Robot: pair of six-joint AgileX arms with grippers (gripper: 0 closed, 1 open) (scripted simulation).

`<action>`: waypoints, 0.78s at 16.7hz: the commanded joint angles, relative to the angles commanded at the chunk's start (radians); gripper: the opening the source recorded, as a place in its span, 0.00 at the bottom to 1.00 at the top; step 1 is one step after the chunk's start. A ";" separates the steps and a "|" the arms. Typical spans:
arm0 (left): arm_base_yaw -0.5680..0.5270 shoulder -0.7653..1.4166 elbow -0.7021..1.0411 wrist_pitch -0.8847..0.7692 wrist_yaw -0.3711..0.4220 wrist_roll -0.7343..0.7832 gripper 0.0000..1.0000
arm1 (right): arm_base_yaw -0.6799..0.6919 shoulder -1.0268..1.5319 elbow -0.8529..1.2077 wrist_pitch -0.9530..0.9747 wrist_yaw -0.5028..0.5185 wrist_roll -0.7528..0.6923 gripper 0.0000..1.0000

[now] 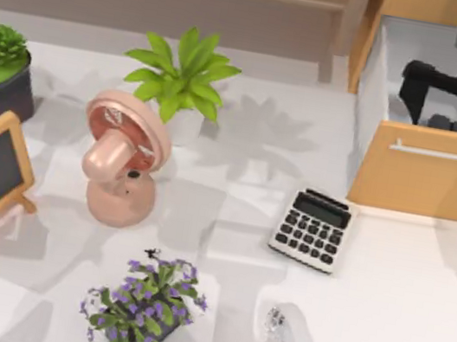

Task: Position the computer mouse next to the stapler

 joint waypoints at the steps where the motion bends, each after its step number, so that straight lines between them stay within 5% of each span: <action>1: 0.000 0.000 0.000 0.000 0.000 0.000 1.00 | 0.000 0.001 -0.004 0.005 0.000 -0.001 1.00; 13: 0.000 0.000 0.000 0.000 0.000 0.000 1.00 | 0.003 -0.003 -0.041 0.041 0.000 0.002 1.00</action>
